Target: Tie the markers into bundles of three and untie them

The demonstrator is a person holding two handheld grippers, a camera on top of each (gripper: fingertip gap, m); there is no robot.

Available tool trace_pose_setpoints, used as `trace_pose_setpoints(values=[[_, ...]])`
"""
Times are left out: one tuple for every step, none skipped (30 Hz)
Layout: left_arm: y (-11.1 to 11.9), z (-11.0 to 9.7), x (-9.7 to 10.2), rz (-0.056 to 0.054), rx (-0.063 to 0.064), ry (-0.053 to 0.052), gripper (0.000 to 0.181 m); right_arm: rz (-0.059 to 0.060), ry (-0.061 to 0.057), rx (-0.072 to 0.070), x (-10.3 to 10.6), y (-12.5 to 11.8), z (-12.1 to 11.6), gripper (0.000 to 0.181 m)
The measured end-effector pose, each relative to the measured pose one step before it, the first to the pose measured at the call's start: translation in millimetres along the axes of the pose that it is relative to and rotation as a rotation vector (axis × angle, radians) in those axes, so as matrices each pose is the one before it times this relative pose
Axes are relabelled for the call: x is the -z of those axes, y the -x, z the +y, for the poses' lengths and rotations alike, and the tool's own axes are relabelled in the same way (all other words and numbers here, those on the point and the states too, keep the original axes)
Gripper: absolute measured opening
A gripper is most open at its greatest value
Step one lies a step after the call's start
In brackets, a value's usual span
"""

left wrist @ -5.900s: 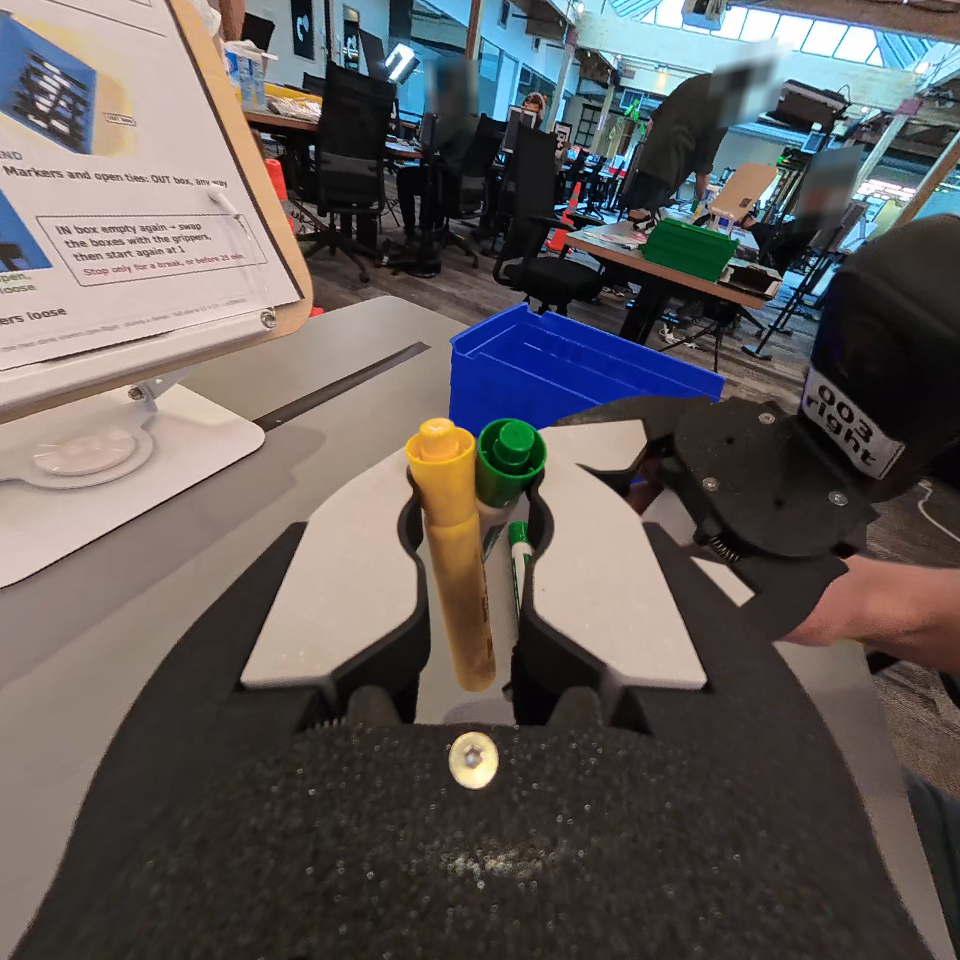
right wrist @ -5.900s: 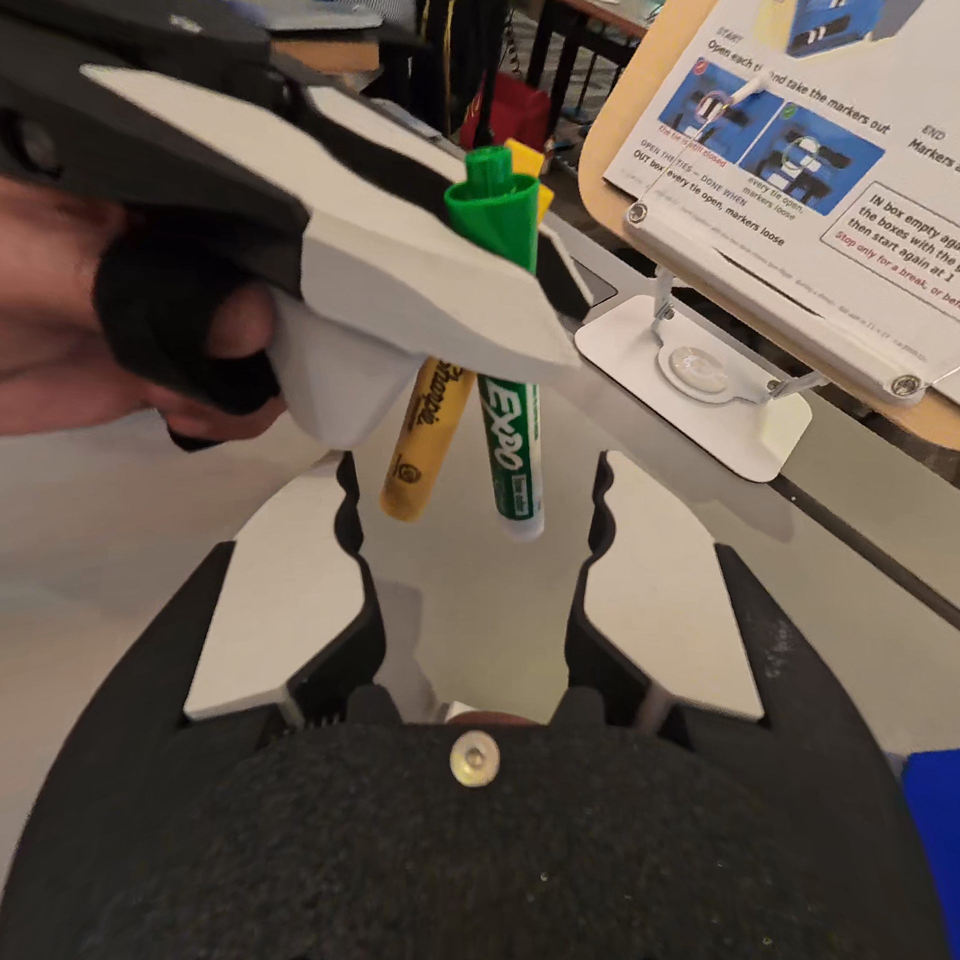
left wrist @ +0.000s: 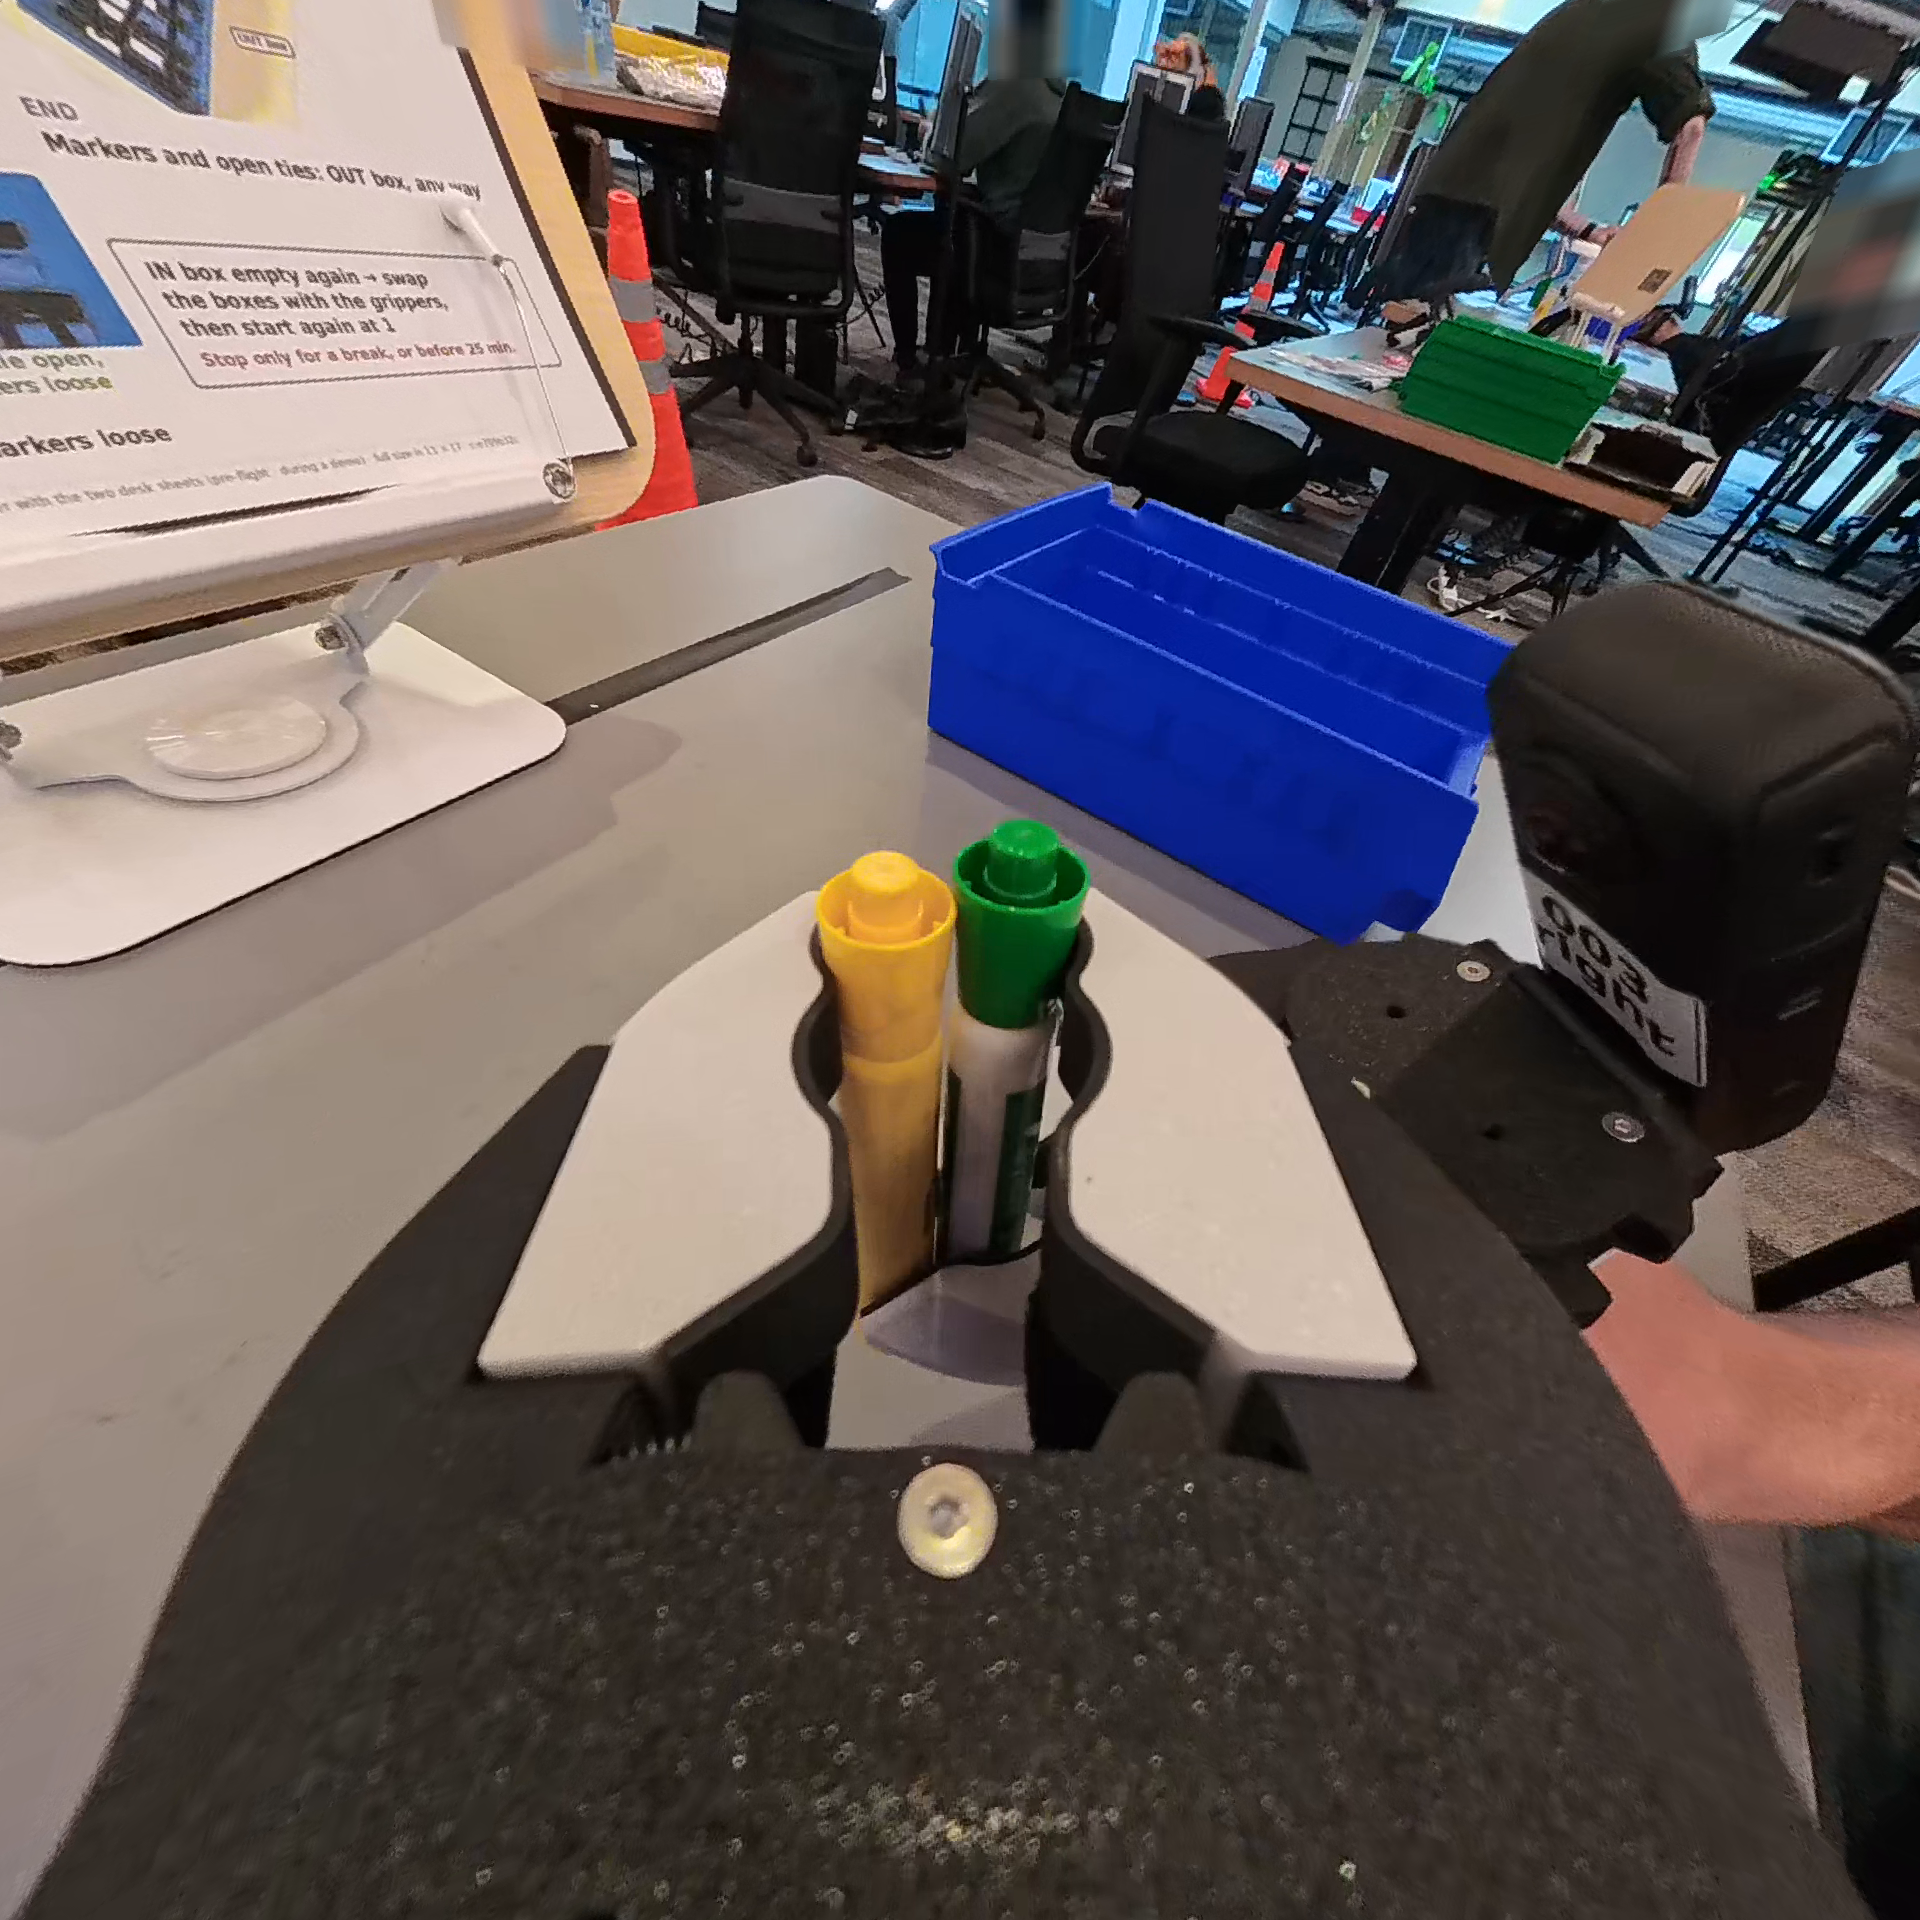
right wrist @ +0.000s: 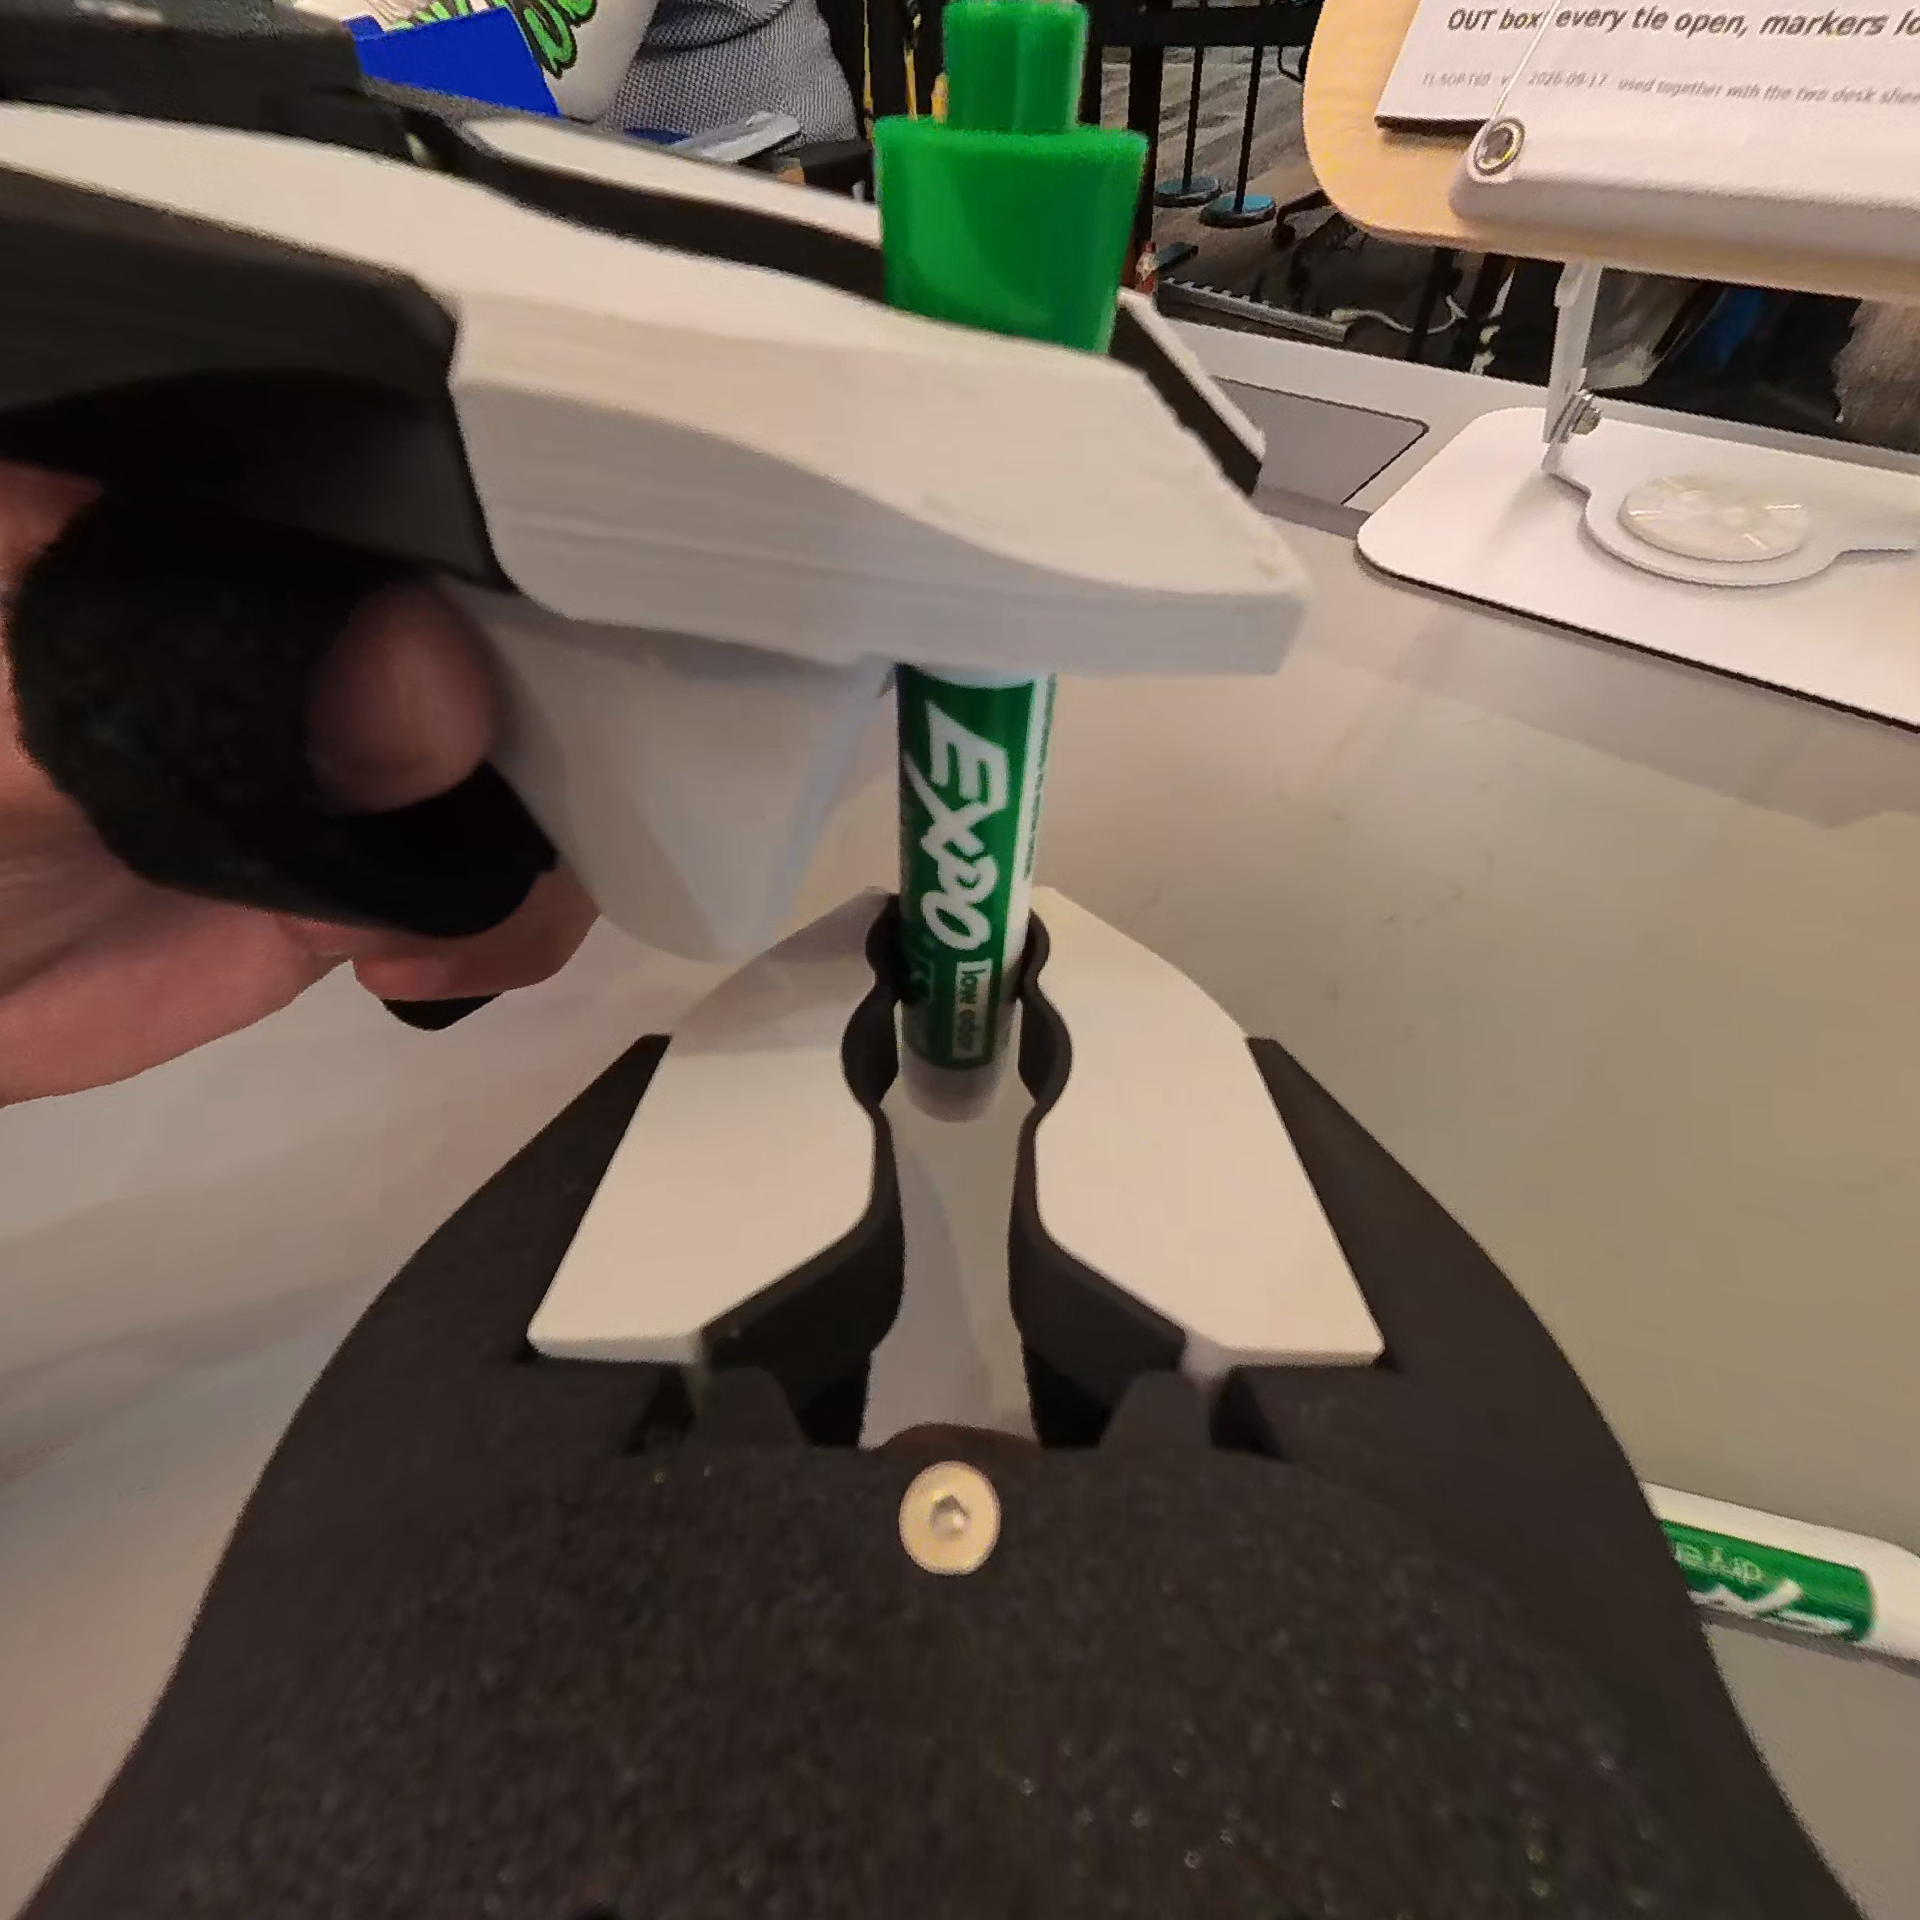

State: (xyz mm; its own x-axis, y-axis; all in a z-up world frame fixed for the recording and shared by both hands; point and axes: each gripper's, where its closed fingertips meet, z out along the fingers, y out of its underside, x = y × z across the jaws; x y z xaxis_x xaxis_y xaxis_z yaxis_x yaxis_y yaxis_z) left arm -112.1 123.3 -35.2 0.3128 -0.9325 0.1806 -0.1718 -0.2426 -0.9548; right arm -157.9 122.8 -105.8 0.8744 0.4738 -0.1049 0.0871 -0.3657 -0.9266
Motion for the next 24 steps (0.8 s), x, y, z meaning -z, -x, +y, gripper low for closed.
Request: trace_pose_setpoints(values=[[0.11,0.78,0.01,-0.0023,-0.003,0.0035,0.038,-0.0084,-0.0021,-0.0024,-0.63,1.04,0.27,0.019],[0.27,0.63,0.21,-0.0015,-0.0018,0.0032,0.038,-0.0058,-0.0013,-0.0079,-0.44,0.48,0.35,0.019],[0.06,0.45,0.32,0.0008,0.0001,0.0026,0.038,-0.003,-0.001,-0.0084,-0.33,-0.05,0.17,0.018],[0.36,0.24,0.35,0.0001,0.0008,0.0011,0.038,-0.0086,-0.0001,-0.0072,-0.65,0.69,0.14,0.018],[0.22,0.33,0.25,0.0004,0.0006,0.001,0.038,-0.0053,0.002,-0.0087,-0.52,0.23,0.39,0.018],[0.35,0.24,0.45,-0.0003,0.0007,0.0008,0.038,-0.0089,0.0014,-0.0076,-0.52,0.64,0.2,0.018],[0.34,0.0,0.39,-0.0002,0.001,-0.0012,0.038,-0.0106,-0.0002,-0.0051,-0.48,0.87,-0.04,0.018],[-0.39,-0.32,0.47,0.0039,0.0024,-0.0025,0.038,-0.0029,0.0024,-0.0031,-0.34,-0.17,0.52,0.019],[-0.69,-0.42,0.41,0.0063,0.0037,-0.0031,0.038,0.0,0.0012,-0.0024,-0.36,-0.45,0.31,0.023],[-0.19,-0.39,0.28,0.0015,0.0017,-0.003,0.038,-0.002,0.0007,-0.004,-0.37,-0.27,0.42,0.027],[0.19,-0.12,0.2,-0.002,-0.0016,0.0001,0.038,-0.0027,0.0027,-0.0044,-0.26,-0.18,0.77,0.028],[-0.09,0.35,0.06,-0.0005,-0.0033,0.0033,0.037,-0.0046,0.0026,-0.0031,-0.36,0.14,0.75,0.028],[-0.29,0.21,0.08,0.0003,-0.003,0.0019,0.037,-0.0037,0.0016,-0.002,-0.2,0.08,0.74,0.028],[-0.29,0.0,0.12,0.0006,-0.0013,0.0002,0.037,0.0021,0.0027,-0.0015,-0.05,-0.66,0.7,0.029],[-0.32,0.09,0.16,0.0008,-0.0011,0.0008,0.038,0.0021,0.001,-0.0011,0.19,-0.7,0.29,0.031],[0.12,-0.13,0.38,-0.0021,-0.0029,0.0002,0.038,-0.0023,-0.0028,-0.0009,0.52,0.0,-0.26,0.033],[0.49,-0.03,0.52,-0.004,-0.0044,0.0008,0.038,-0.0023,-0.0011,0.0024,1.2,-0.14,-0.24,0.037],[0.88,0.02,0.71,-0.006,-0.0059,0.0018,0.038,-0.0016,0.0008,0.0055,2.15,-0.18,-0.16,0.04],[1.54,0.27,1.02,-0.0084,-0.0071,0.0019,0.038,-0.01,0.0001,0.0093,3.17,0.96,-0.42,0.043],[1.94,0.45,1.08,-0.0091,-0.0067,0.0029,0.038,-0.0097,0.0026,0.0131,4.66,0.94,-0.19,0.048],[2.53,0.78,1.27,-0.0119,-0.0078,0.0028,0.038,-0.0068,0.0059,0.022,6.42,0.24,0.24,0.051],[3.02,1.51,1.32,-0.0149,-0.0108,0.0044,0.038,-0.0005,0.0136,0.0344,7.83,-1.64,0.86,0.052],[2.74,2.42,1.11,-0.0137,-0.0115,0.0082,0.038,0.0139,0.0185,0.0419,8.96,-5.3,0.54,0.054],[2.26,2.63,0.86,-0.0091,-0.0068,0.0071,0.037,0.0114,0.0193,0.0475,9.95,-6.7,-0.66,0.058]])
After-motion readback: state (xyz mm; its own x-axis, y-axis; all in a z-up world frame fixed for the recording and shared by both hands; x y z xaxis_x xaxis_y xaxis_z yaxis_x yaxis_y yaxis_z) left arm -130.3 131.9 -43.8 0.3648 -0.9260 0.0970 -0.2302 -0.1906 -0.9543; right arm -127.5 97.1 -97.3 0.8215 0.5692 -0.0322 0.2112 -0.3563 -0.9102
